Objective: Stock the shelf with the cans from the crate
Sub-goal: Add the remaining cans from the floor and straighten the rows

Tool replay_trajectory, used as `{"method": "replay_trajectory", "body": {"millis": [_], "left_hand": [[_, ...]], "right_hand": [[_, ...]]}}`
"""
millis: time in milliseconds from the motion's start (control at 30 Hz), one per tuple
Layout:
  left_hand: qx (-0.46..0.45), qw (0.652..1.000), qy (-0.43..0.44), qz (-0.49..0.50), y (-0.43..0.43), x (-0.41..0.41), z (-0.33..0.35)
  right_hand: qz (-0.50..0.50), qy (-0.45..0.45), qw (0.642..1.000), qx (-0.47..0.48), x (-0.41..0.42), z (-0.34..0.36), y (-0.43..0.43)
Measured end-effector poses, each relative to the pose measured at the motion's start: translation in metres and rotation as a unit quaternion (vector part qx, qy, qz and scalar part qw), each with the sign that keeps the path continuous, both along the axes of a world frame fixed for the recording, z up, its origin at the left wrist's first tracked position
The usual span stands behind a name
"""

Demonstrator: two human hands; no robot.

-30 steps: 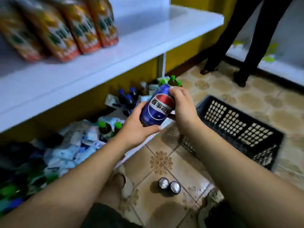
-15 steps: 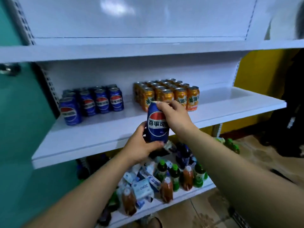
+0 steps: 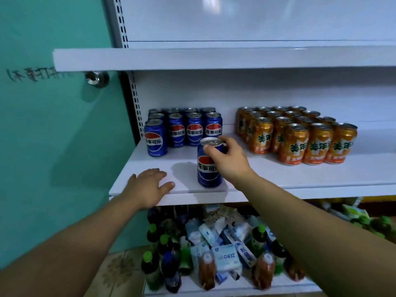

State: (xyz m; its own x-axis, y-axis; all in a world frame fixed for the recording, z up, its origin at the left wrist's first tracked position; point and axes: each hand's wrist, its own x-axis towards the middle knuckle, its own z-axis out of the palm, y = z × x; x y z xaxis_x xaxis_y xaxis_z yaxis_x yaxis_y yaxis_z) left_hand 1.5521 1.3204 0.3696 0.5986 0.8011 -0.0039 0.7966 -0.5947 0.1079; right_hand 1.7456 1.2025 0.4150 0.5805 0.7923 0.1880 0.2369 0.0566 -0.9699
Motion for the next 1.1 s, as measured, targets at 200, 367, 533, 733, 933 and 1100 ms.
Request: {"method": "replay_trajectory", "body": {"millis": [200,367,533,733,933,1100], "left_hand": [[-0.018,0.999,0.029,0.015,0.021,-0.001,-0.004],[-0.006,1.0,0.005,0.014,0.021,-0.001,-0.007],[-0.008,1.0,0.001,0.014,0.023,-0.001,-0.008],[-0.011,1.0,0.0,0.015,0.024,-0.001,-0.007],[-0.012,1.0,-0.009,0.016,0.024,-0.001,-0.008],[-0.011,1.0,-0.013,0.015,0.025,-0.002,-0.009]], "right_hand": [[0.032,-0.038,0.999,0.007,0.0,-0.008,0.036],[0.045,-0.069,0.997,-0.015,-0.002,-0.009,0.07],[0.054,-0.151,0.986,-0.041,-0.01,-0.013,0.098],[0.074,-0.155,0.983,-0.067,-0.01,-0.012,0.12],[0.072,-0.159,0.981,-0.081,-0.009,-0.01,0.139],[0.061,-0.147,0.984,-0.08,-0.007,-0.014,0.155]]}}
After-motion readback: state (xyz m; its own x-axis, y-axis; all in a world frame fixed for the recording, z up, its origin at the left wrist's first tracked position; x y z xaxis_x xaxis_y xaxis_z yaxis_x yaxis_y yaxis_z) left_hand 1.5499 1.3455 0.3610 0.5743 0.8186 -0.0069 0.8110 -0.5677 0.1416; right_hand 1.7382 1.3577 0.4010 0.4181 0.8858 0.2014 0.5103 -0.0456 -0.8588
